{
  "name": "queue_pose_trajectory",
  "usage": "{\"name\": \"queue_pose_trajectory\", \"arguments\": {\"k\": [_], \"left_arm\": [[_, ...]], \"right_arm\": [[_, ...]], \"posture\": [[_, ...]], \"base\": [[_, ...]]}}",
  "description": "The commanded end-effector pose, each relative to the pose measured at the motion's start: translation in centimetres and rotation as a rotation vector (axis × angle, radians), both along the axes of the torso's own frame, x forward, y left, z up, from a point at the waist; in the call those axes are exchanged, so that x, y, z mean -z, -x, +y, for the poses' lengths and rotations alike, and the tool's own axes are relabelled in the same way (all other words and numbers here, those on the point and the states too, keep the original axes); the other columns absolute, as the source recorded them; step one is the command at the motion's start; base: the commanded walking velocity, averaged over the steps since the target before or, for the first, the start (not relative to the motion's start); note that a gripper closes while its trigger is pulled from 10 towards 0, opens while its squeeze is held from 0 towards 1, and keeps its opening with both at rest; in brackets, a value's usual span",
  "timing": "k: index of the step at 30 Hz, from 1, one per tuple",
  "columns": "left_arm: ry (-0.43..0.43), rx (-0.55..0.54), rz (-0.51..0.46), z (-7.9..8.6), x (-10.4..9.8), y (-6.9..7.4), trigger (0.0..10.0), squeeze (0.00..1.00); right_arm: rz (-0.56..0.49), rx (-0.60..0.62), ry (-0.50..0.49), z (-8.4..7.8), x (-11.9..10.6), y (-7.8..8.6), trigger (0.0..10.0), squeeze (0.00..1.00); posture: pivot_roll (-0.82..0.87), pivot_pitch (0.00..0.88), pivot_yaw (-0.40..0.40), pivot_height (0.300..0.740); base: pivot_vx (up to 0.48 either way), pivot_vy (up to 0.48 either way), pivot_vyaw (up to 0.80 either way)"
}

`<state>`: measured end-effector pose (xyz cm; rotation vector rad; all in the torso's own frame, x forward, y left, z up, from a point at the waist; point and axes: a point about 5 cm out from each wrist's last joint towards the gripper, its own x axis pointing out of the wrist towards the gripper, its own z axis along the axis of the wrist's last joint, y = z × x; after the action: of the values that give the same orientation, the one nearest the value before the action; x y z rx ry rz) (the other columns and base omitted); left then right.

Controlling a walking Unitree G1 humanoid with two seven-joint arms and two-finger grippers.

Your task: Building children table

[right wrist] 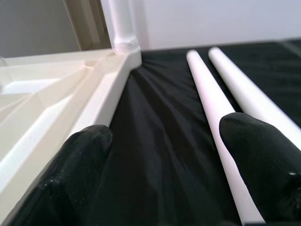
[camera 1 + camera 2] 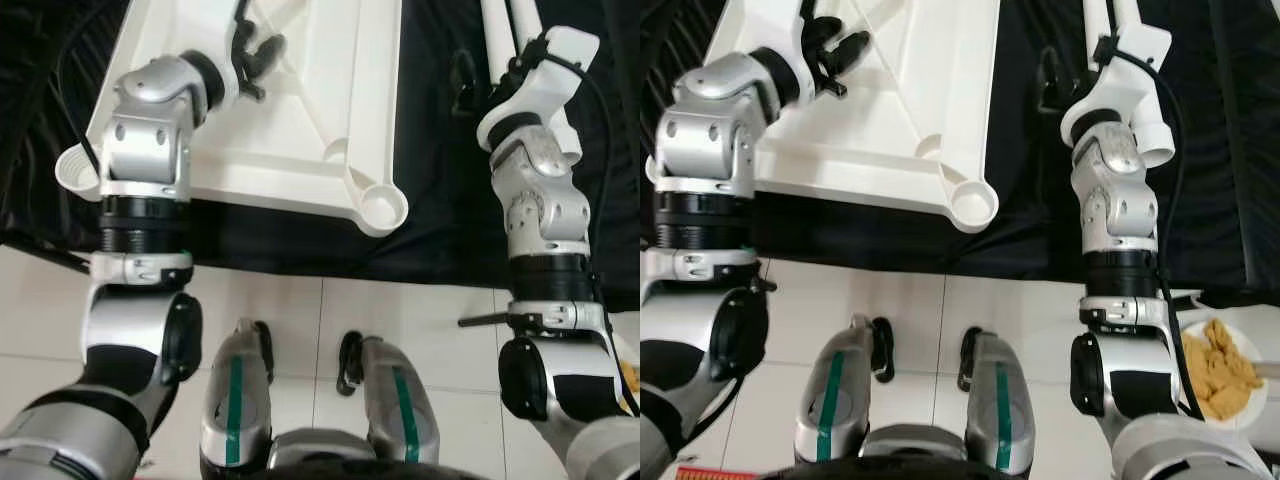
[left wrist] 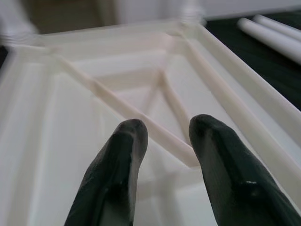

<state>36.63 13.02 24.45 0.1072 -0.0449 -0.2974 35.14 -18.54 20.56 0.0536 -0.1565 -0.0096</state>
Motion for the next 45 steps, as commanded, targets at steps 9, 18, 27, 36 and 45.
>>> {"name": "queue_pose_trajectory", "arguments": {"k": [9, 18, 27, 36, 45], "left_arm": [[0.052, -0.103, -0.048, -0.1, 0.7, 0.3, 10.0, 0.0], [0.103, -0.151, -0.122, -0.4, 2.1, 1.8, 10.0, 0.0], [0.125, -0.217, -0.193, 0.7, 3.5, 3.9, 10.0, 0.0], [0.162, -0.291, -0.15, 2.1, 6.1, 4.7, 10.0, 0.0], [0.177, -0.296, -0.147, 2.6, 6.6, 4.4, 10.0, 0.0]], "right_arm": [[-0.158, 0.02, 0.043, 0.8, -0.7, 0.7, 10.0, 0.0], [-0.291, -0.002, 0.084, 2.1, 0.0, 3.0, 10.0, 0.0], [-0.277, -0.019, 0.076, 2.6, 2.0, 4.4, 10.0, 0.0], [-0.296, -0.003, 0.106, 2.2, 2.5, 4.7, 10.0, 0.0], [-0.295, 0.05, 0.09, 1.0, 3.0, 5.2, 10.0, 0.0]], "posture": [[0.07, 0.0, -0.042, 0.74], [0.05, 0.0, -0.011, 0.74], [0.05, 0.0, -0.02, 0.74], [0.03, 0.0, 0.012, 0.74], [0.0, 0.0, 0.054, 0.74]], "base": [[0.0, 0.0, 0.0], [0.0, 0.0, 0.0], [0.0, 0.0, 0.0], [0.0, 0.0, 0.0], [0.0, 0.0, 0.0]]}}
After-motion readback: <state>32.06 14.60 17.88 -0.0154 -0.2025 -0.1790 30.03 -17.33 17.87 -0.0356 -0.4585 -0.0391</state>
